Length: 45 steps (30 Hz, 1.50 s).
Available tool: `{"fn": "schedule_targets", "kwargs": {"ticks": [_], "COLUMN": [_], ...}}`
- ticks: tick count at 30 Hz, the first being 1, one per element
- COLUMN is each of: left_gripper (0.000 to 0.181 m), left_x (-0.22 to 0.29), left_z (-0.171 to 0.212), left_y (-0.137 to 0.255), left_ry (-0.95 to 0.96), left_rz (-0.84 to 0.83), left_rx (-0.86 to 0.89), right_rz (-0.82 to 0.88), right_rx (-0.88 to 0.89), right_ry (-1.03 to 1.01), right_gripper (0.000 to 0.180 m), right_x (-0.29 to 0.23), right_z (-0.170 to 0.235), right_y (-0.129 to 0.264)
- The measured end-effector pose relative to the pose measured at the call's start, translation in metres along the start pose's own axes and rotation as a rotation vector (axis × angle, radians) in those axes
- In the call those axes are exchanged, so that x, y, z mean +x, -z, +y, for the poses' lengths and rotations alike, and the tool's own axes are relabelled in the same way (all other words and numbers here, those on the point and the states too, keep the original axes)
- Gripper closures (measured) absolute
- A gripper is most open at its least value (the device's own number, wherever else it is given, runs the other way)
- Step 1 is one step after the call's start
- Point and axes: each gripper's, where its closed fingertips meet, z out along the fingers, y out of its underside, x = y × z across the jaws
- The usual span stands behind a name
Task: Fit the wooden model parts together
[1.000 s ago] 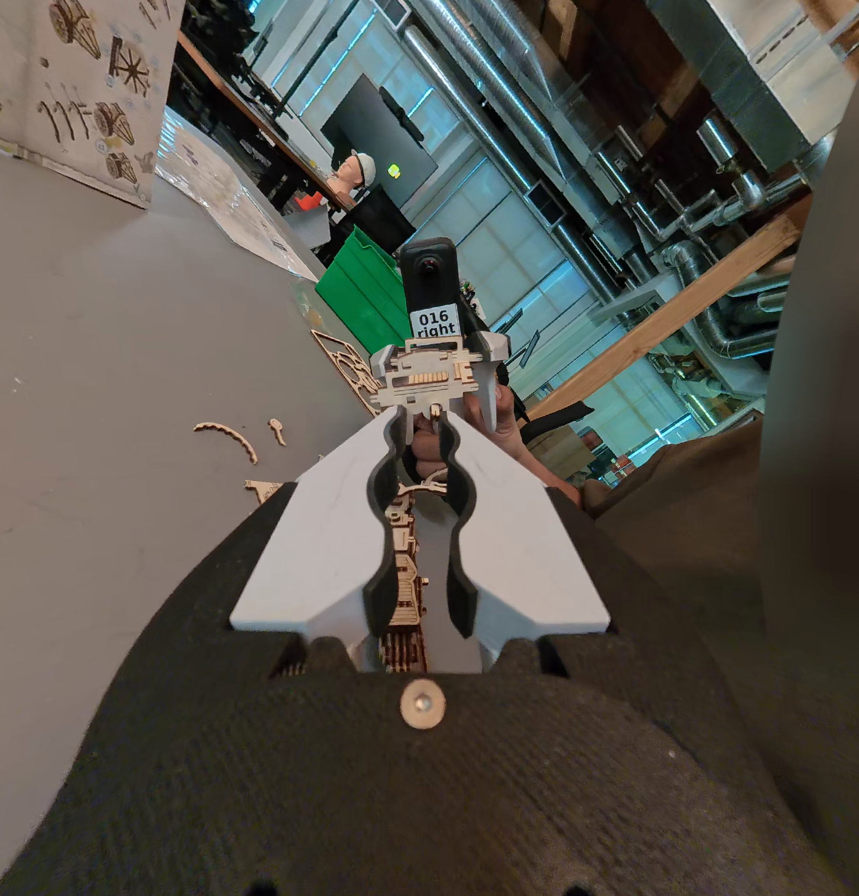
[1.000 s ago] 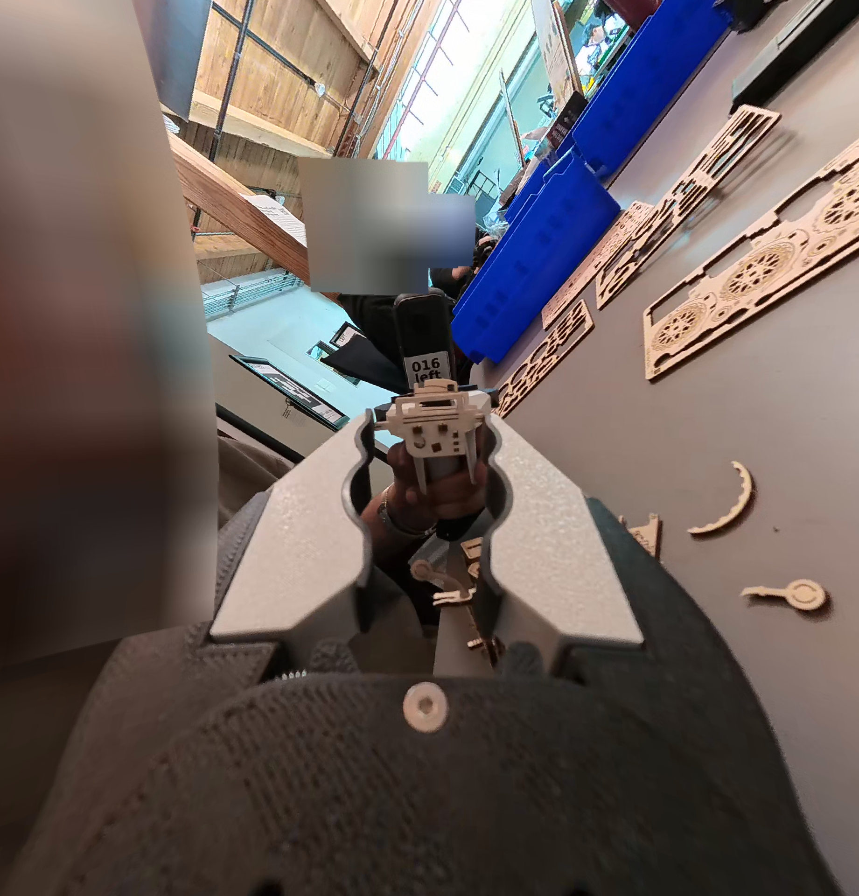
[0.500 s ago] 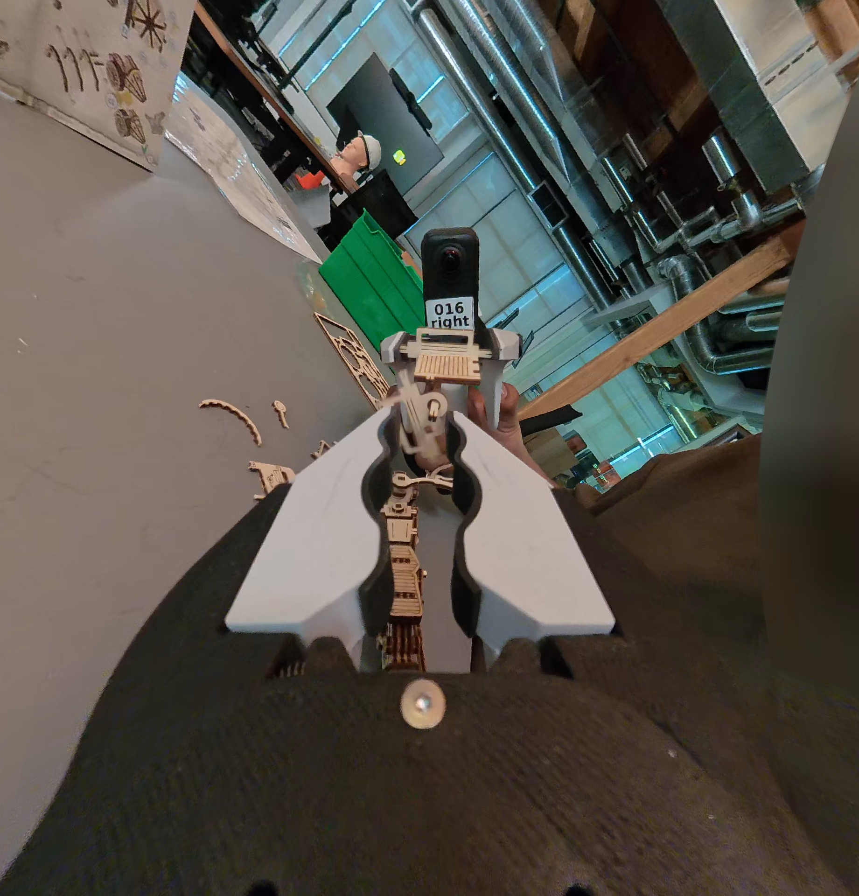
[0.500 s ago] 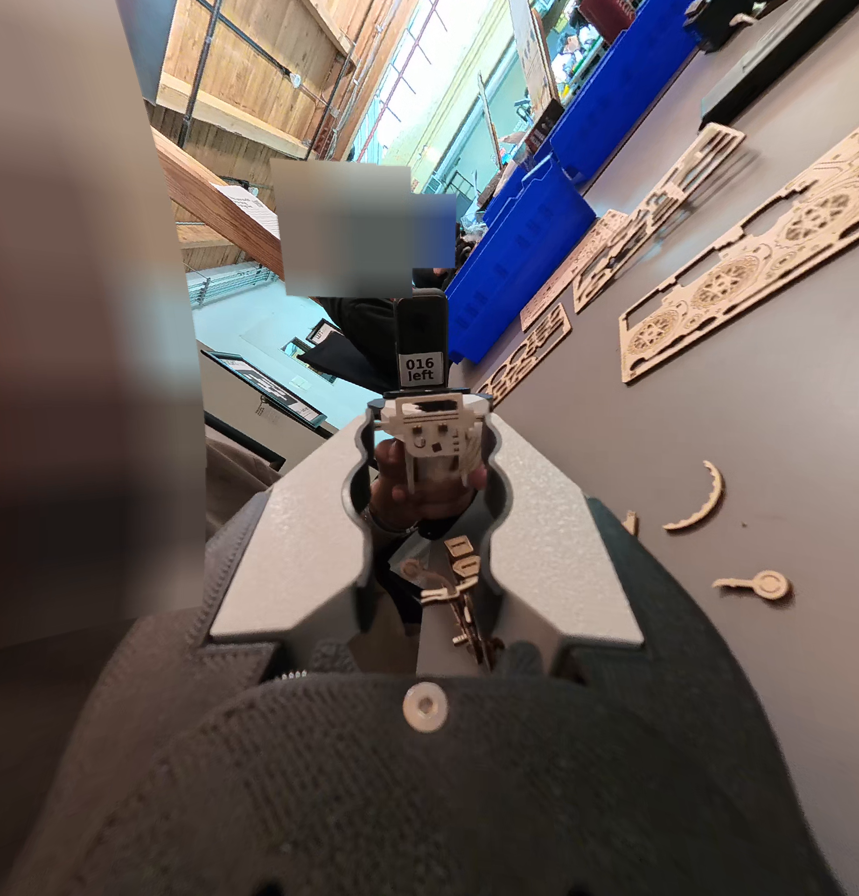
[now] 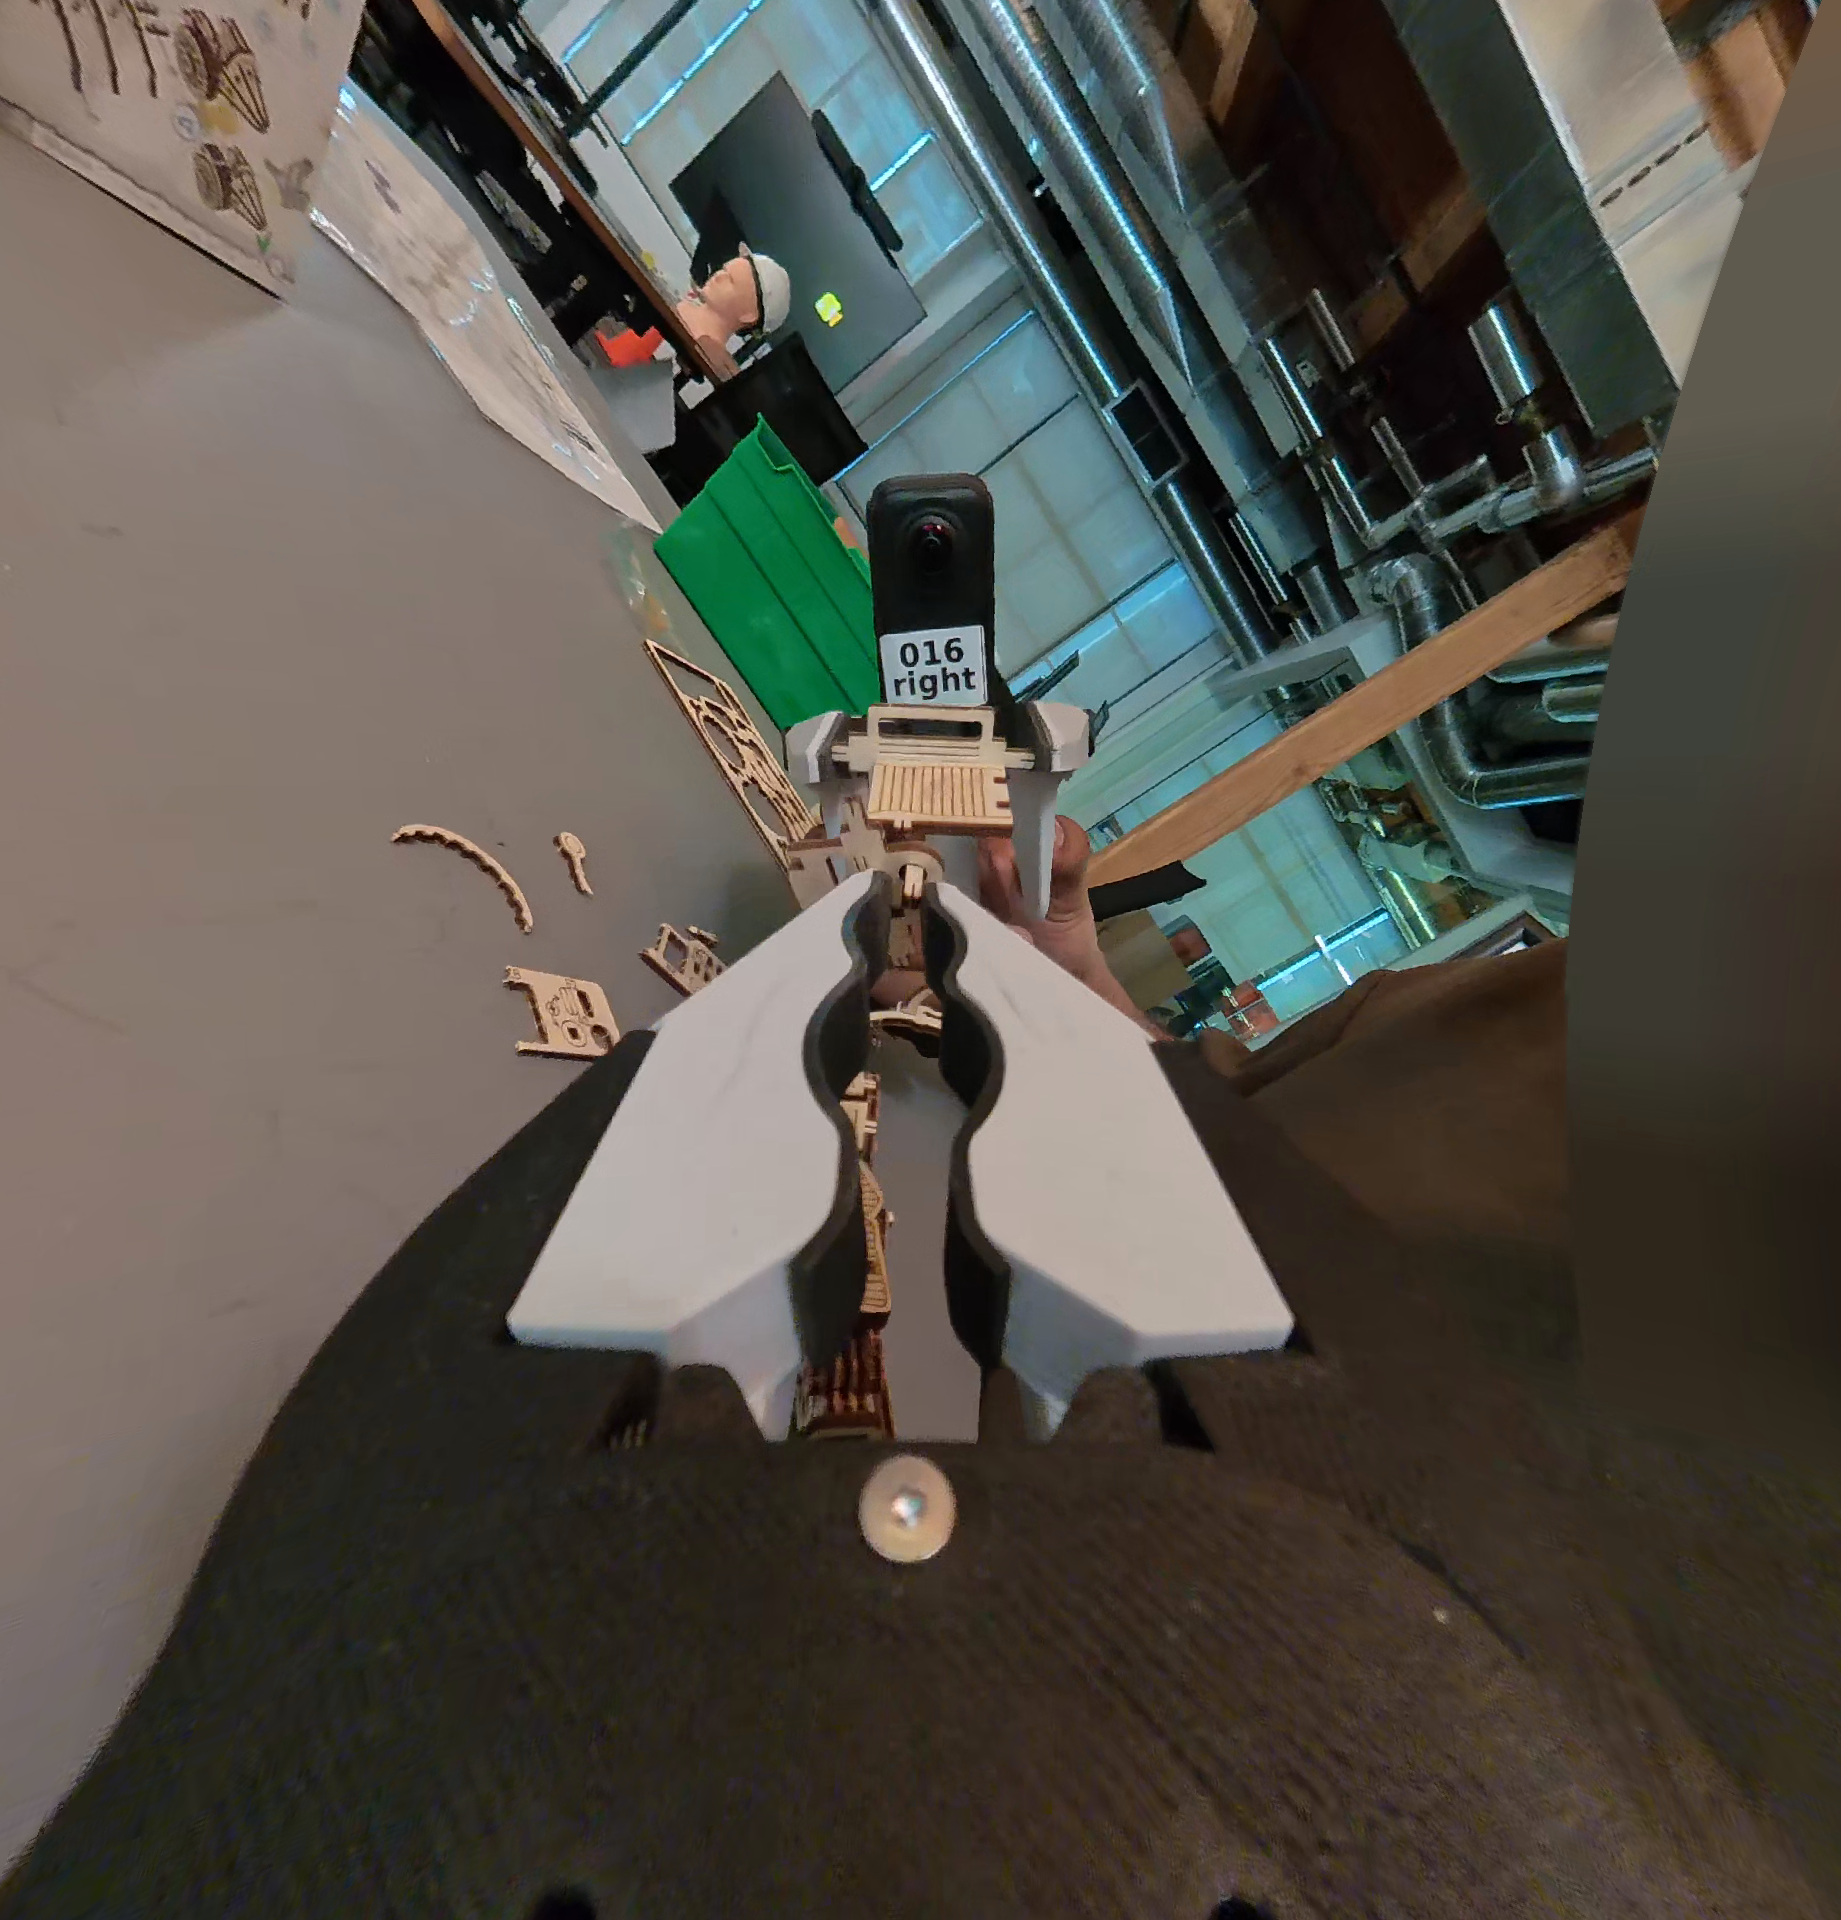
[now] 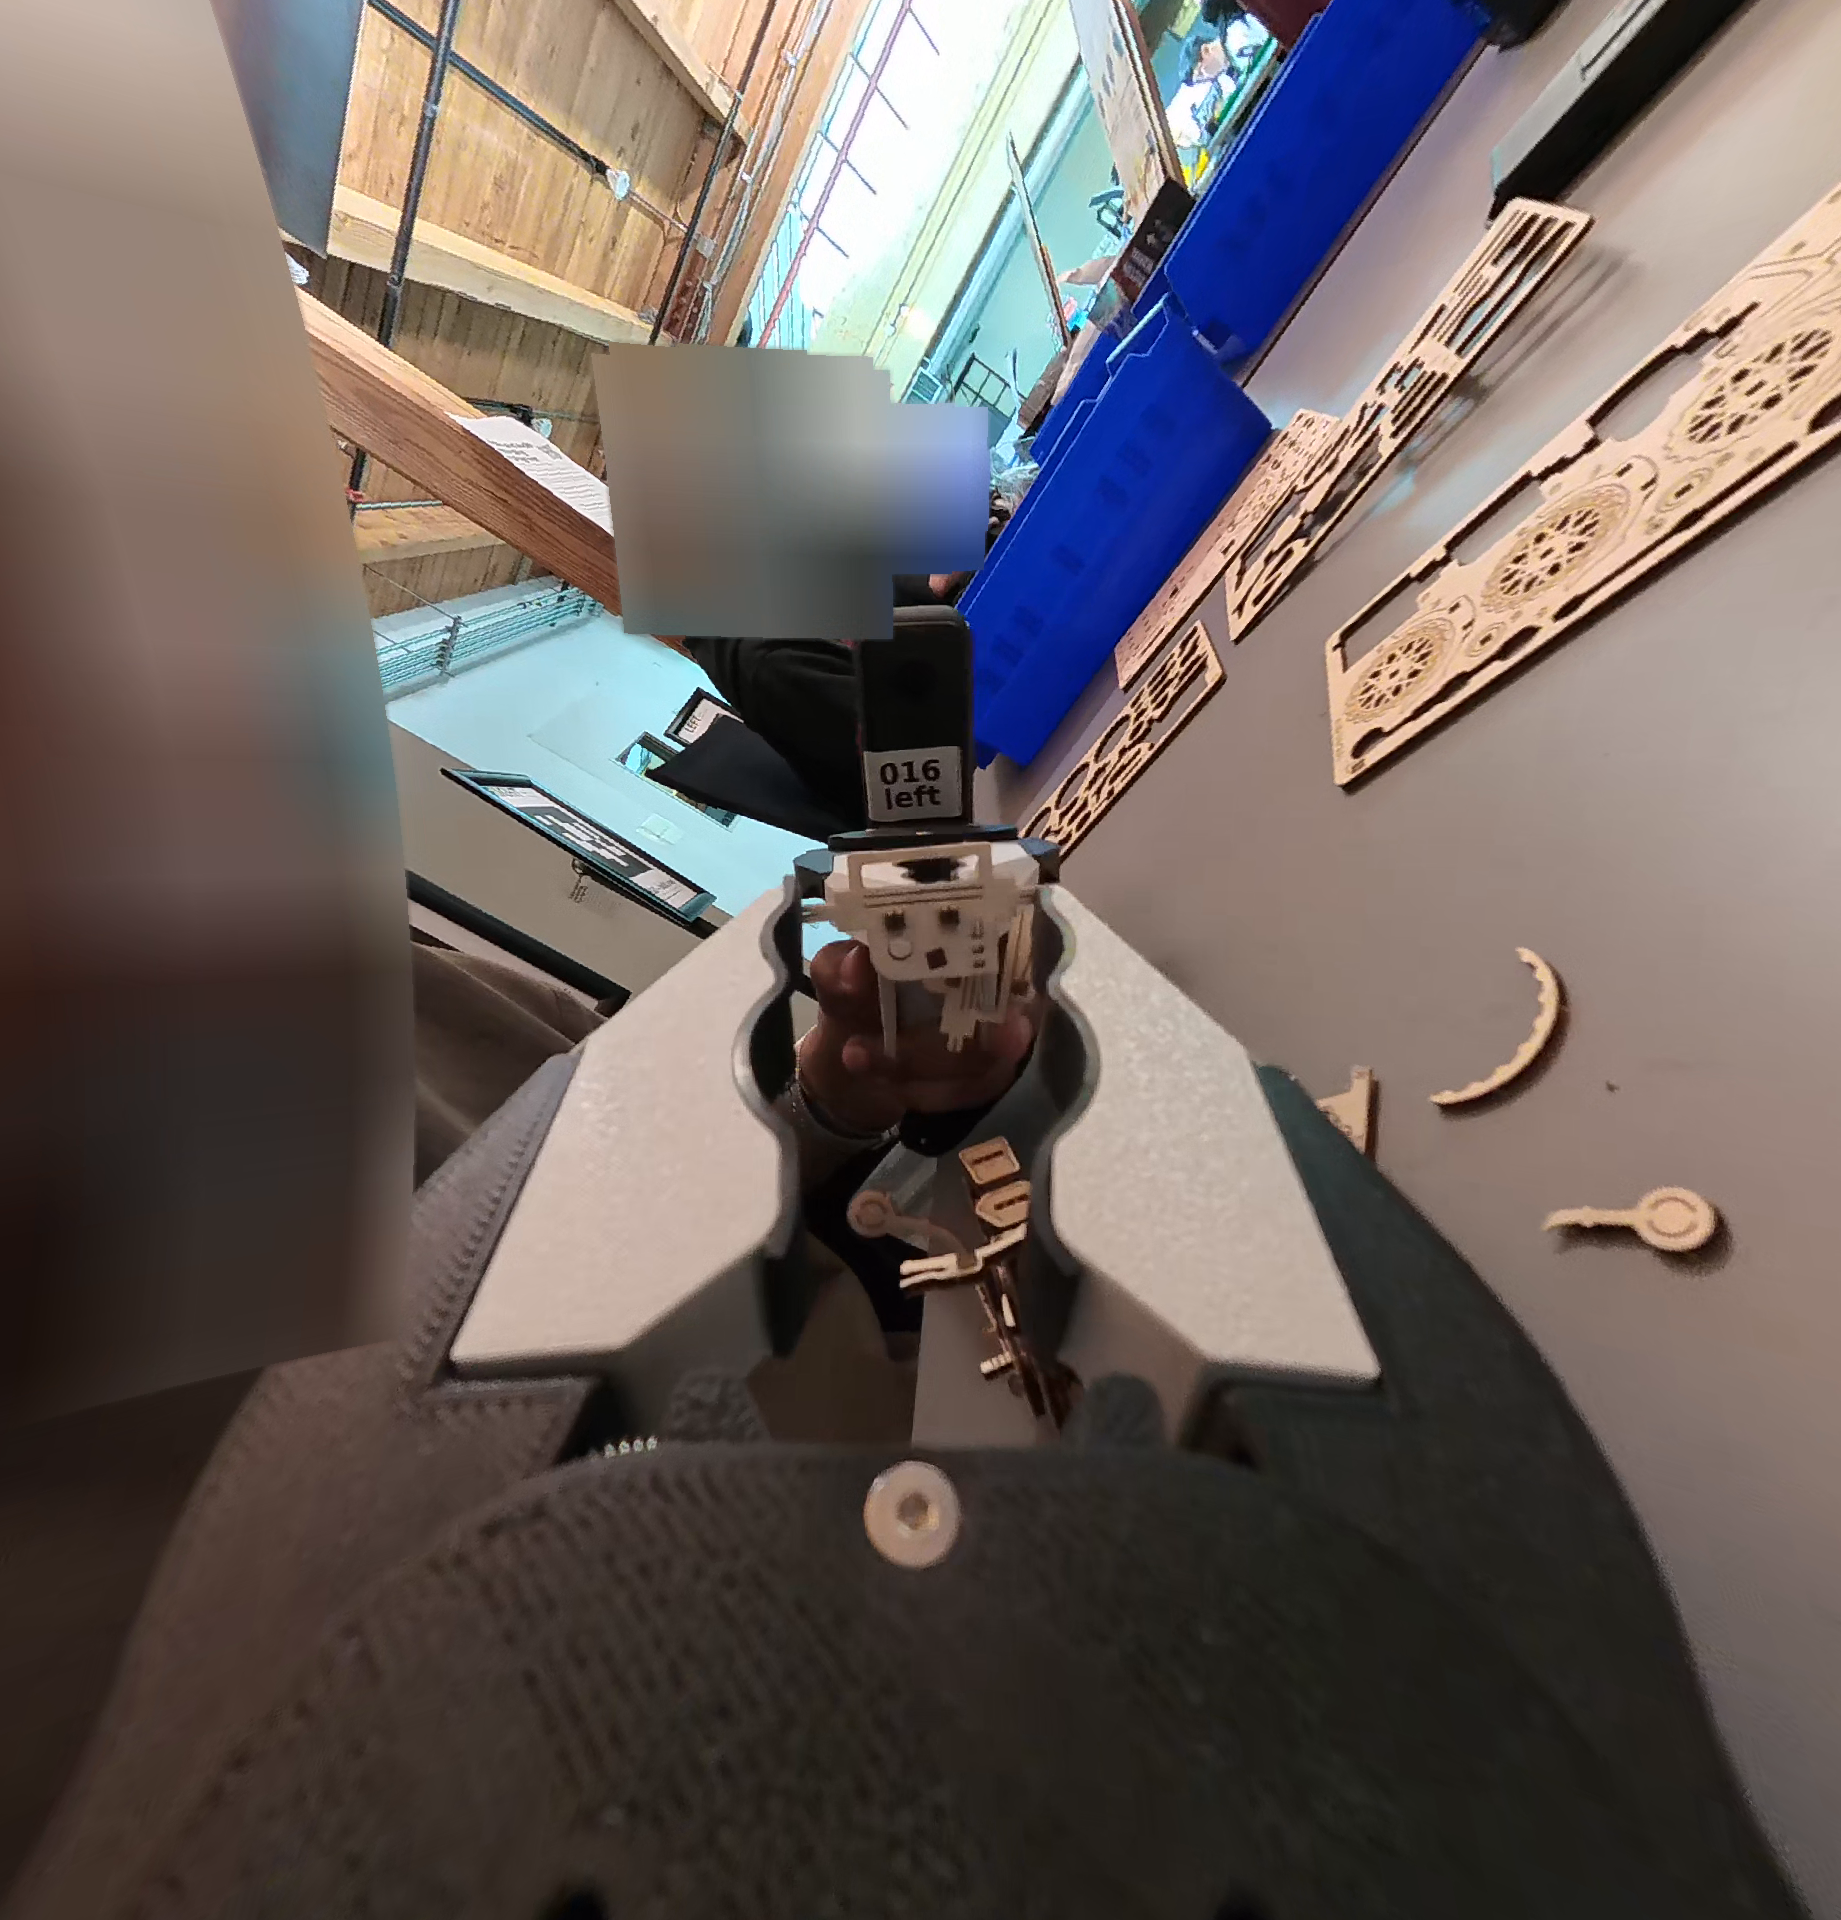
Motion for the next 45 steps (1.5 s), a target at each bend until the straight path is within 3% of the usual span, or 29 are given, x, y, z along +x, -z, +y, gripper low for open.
{"fn": "schedule_targets", "kwargs": {"ticks": [1,8,13,19,31,45], "left_gripper": [0.178,0.179,0.158,0.147,0.153,0.157], "left_x": [0.0,-0.002,-0.003,-0.005,-0.009,0.003], "left_z": [0.0,-0.002,0.002,0.005,0.009,0.007], "left_y": [0.0,0.001,-0.002,-0.003,-0.004,-0.005], "left_ry": [-0.009,-0.103,-0.099,-0.045,-0.118,-0.177], "left_rz": [-0.006,-0.057,-0.067,-0.056,-0.109,-0.058], "left_rx": [0.001,0.003,-0.017,-0.03,-0.06,-0.049], "right_rz": [0.003,0.021,0.001,0.011,-0.028,-0.078], "right_rx": [-0.003,-0.007,0.024,0.024,0.021,-0.004], "right_ry": [-0.003,-0.018,-0.049,-0.032,-0.042,-0.061], "right_gripper": [0.136,0.136,0.136,0.136,0.136,0.136], "right_x": [0.0,0.002,0.001,0.002,-0.004,-0.011], "right_z": [0.0,0.002,-0.003,-0.003,-0.002,0.002], "right_y": [0.0,0.0,0.003,0.004,0.002,0.002]}}
